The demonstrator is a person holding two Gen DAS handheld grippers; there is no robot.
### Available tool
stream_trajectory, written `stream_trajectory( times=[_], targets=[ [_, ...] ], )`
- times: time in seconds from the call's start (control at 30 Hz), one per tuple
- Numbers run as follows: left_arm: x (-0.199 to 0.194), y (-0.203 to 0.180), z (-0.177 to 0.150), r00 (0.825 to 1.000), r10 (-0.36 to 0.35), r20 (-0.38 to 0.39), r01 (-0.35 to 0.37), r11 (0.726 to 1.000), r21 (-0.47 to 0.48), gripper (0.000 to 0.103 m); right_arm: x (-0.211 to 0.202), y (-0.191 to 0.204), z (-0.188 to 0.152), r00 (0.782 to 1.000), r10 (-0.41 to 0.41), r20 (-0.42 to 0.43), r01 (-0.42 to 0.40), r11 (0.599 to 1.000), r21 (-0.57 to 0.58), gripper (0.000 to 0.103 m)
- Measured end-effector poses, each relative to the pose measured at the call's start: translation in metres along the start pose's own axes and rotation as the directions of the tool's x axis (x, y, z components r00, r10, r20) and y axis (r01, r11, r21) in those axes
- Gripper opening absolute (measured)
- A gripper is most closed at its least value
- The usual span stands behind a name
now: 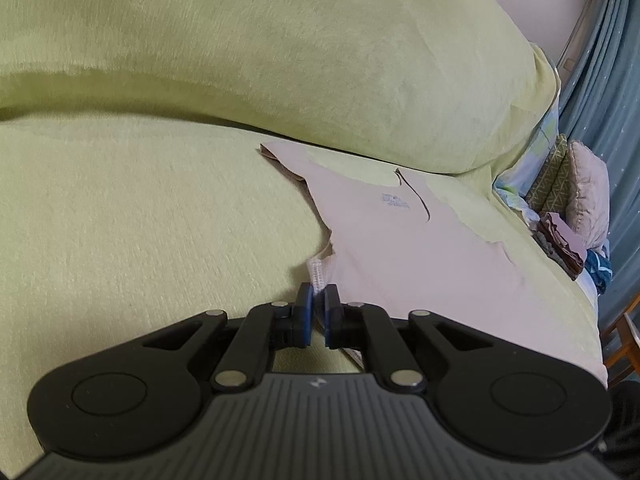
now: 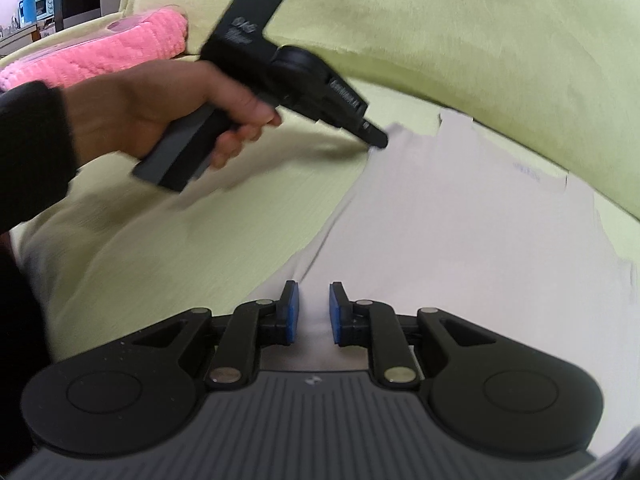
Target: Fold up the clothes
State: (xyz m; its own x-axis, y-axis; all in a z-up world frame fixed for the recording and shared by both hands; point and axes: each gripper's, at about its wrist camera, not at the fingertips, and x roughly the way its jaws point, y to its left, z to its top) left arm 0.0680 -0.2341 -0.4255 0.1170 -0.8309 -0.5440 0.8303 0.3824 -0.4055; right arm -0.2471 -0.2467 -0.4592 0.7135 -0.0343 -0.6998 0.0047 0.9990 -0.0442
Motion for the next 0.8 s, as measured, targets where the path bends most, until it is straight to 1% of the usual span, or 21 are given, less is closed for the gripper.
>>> stream_trajectory(
  times=[0.13,0.27,0.33,0.47,0.63,0.7,0.8],
  targets=[
    [0.005,-0.001,0.000,1.000,0.013,-0.005,-0.013,1.000,0.004,0.004,-0.020,0.012,-0.011,0.999,0.022,-0.025,-0.022,1.000,0.005,0.016],
    [0.003,-0.002,0.001,1.000,0.017,-0.014,-0.017,1.000,0.004,0.005,-0.038,0.026,-0.022,0.995,0.069,-0.069,-0.069,0.998,0.001,0.016],
    [0.000,-0.004,0.001,1.000,0.023,-0.020,-0.022,1.000,0.010,0.007,-0.047,0.028,-0.022,0.993,0.091,-0.074,-0.091,0.996,0.014,0.015],
    [-0.012,-0.003,0.001,1.000,0.027,-0.012,-0.027,1.000,-0.002,0.007,-0.057,0.015,-0.016,1.000,0.023,-0.015,-0.023,0.999,0.029,0.015],
    [-0.033,-0.010,-0.003,1.000,0.029,0.002,-0.029,0.999,0.030,0.007,-0.056,-0.017,-0.004,0.998,-0.065,0.027,0.064,0.997,0.044,0.015],
    [-0.039,-0.019,-0.004,1.000,0.000,0.009,-0.001,0.999,0.053,0.007,-0.051,-0.031,-0.001,0.995,-0.096,0.039,0.094,0.994,0.054,0.015],
    [-0.039,-0.041,-0.006,0.998,-0.055,0.005,0.054,0.992,0.117,0.007,-0.042,-0.045,0.000,0.993,-0.112,0.044,0.108,0.991,0.080,0.016]
  ],
)
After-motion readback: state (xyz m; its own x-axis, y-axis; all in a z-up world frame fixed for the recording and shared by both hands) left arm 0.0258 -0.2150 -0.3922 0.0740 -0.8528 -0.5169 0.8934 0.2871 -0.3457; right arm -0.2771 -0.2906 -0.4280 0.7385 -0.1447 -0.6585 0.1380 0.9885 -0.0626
